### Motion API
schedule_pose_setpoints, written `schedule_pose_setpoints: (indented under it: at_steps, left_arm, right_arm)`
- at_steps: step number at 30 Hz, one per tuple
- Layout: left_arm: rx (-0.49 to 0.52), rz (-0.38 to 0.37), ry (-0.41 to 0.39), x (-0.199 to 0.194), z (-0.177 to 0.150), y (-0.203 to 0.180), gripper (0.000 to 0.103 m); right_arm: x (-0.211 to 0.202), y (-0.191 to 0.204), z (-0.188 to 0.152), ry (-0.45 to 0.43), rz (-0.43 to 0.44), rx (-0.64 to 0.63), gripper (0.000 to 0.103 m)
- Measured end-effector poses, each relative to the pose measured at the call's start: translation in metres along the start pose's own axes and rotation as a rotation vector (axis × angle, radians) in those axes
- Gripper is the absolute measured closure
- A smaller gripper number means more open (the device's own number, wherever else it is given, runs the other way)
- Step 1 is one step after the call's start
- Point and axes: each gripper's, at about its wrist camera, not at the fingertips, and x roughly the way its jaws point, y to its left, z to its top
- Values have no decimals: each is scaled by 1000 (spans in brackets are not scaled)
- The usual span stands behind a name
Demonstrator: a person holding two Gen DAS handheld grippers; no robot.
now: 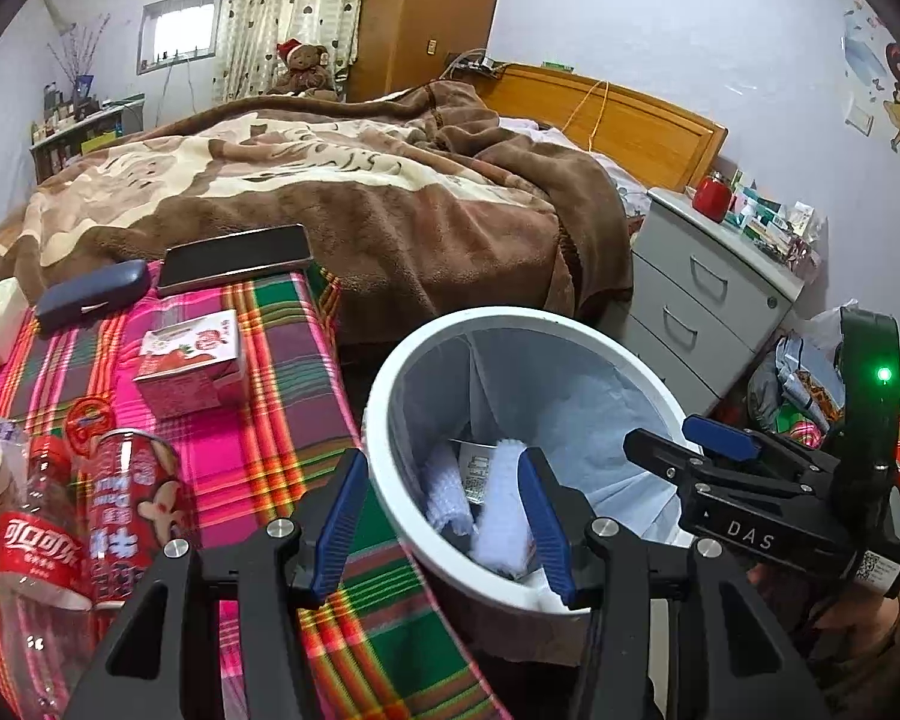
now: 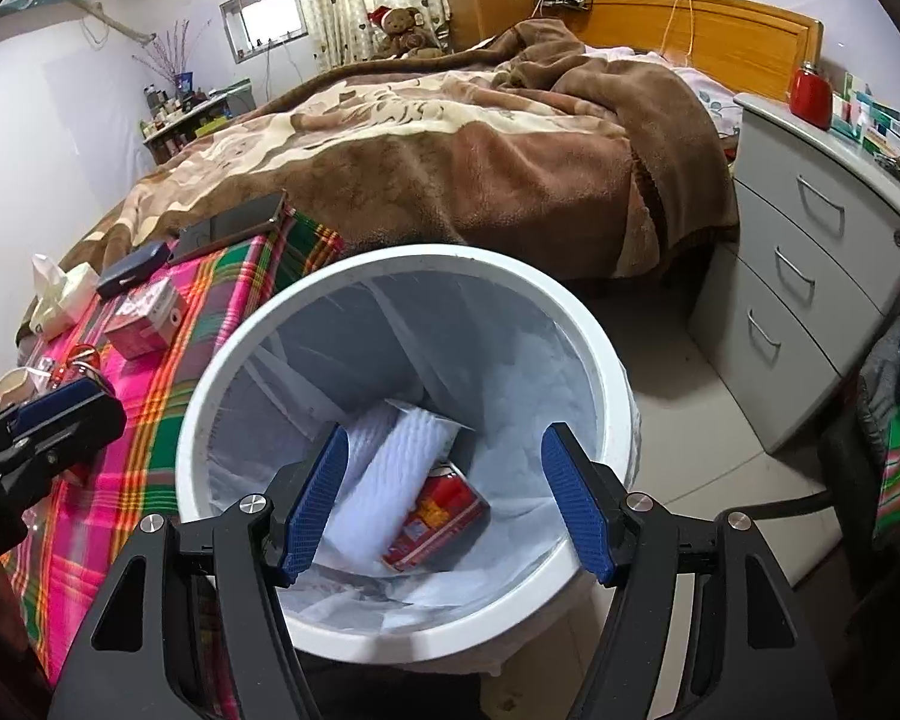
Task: Collect trash
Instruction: 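Carry the red can and foam net over the bin and release both, then move both tools back toward the remaining bottles and cans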
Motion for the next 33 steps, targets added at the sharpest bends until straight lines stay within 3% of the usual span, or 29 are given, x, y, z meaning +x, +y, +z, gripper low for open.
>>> schedule_pose_setpoints:
  at_steps: [20,33]
  left_arm:
    - [-66,113,-86,-73,-27,54,51]
    - [-187,210,-114,-109,-56,123,44]
  right_arm:
    - [-20,63,-6,-67,95,-59,34]
    - [-14,106,-12,-63,157,-97,34]
